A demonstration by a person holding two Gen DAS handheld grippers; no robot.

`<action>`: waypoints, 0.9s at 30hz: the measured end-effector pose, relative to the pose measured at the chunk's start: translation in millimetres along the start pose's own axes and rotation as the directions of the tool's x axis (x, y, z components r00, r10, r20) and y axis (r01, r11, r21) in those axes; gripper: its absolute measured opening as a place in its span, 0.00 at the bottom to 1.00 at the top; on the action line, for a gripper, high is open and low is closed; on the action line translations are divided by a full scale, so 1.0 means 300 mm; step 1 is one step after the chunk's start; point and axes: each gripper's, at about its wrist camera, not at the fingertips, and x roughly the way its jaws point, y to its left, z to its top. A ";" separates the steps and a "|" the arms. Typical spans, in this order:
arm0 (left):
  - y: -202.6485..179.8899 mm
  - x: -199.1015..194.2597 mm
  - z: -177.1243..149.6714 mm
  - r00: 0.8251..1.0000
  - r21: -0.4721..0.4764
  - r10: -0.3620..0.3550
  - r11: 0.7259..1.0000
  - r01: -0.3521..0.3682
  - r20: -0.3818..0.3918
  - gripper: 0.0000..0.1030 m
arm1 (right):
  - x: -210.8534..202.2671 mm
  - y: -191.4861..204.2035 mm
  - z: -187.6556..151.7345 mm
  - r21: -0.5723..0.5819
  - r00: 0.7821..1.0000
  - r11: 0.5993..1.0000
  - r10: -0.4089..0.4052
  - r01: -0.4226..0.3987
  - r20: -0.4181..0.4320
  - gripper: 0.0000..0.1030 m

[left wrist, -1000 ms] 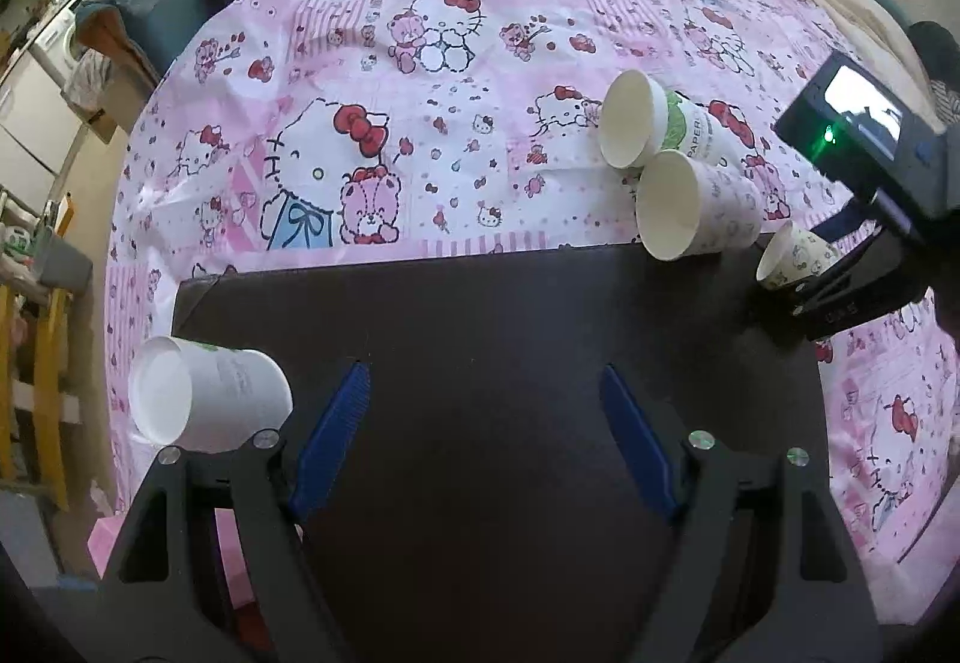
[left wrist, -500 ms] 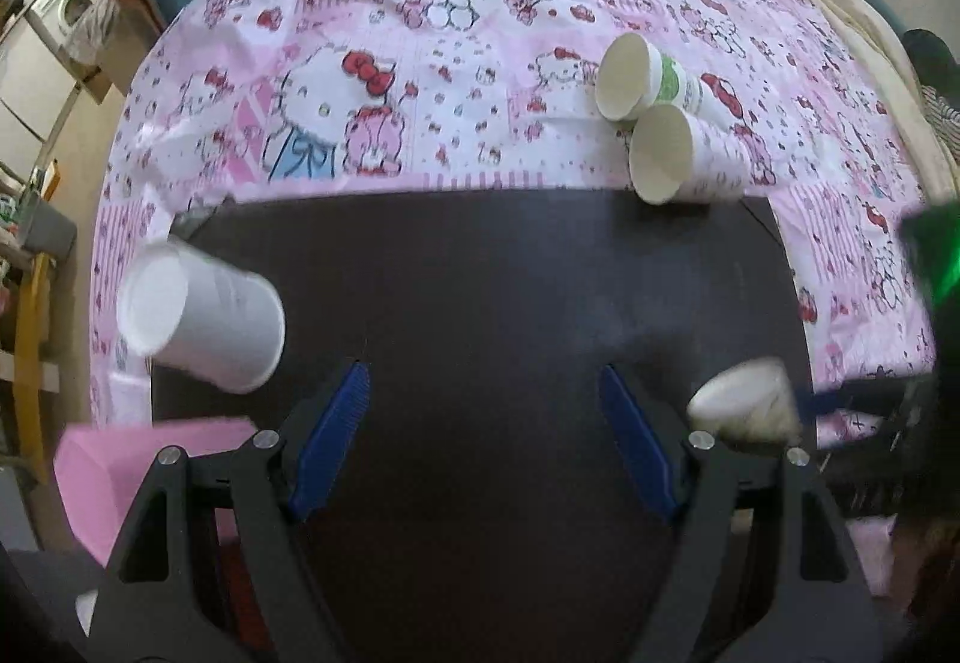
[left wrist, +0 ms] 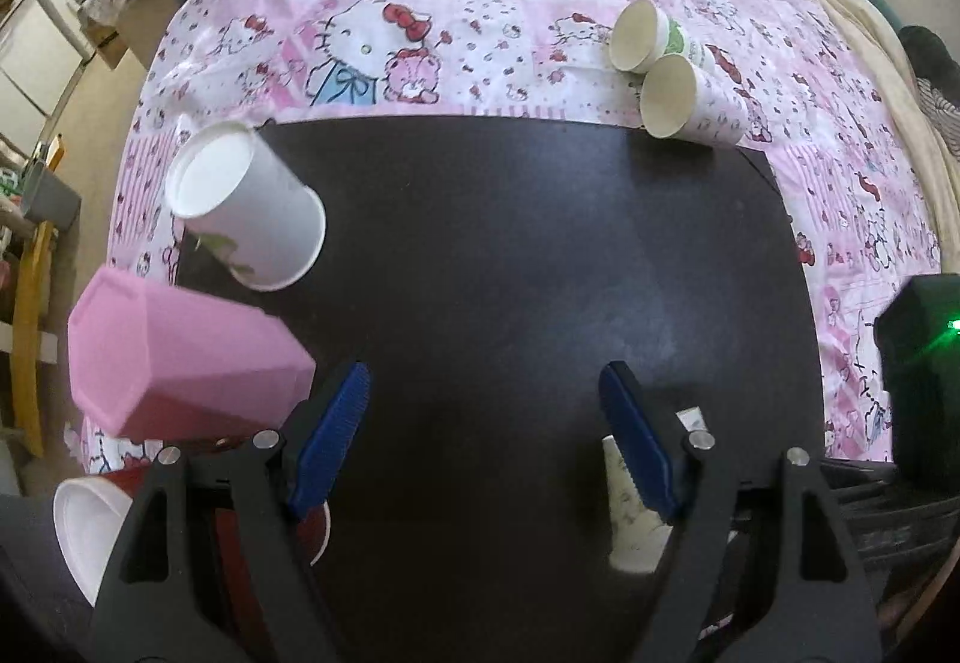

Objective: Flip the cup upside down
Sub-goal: 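Lift the yellow cup with the right tool and rotate it onto its end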

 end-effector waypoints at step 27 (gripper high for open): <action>-0.371 0.218 -0.013 0.931 -0.161 -0.193 0.976 0.148 -0.309 0.74 | -0.359 -0.119 -0.146 0.036 0.777 0.909 0.333 -0.414 0.533 0.81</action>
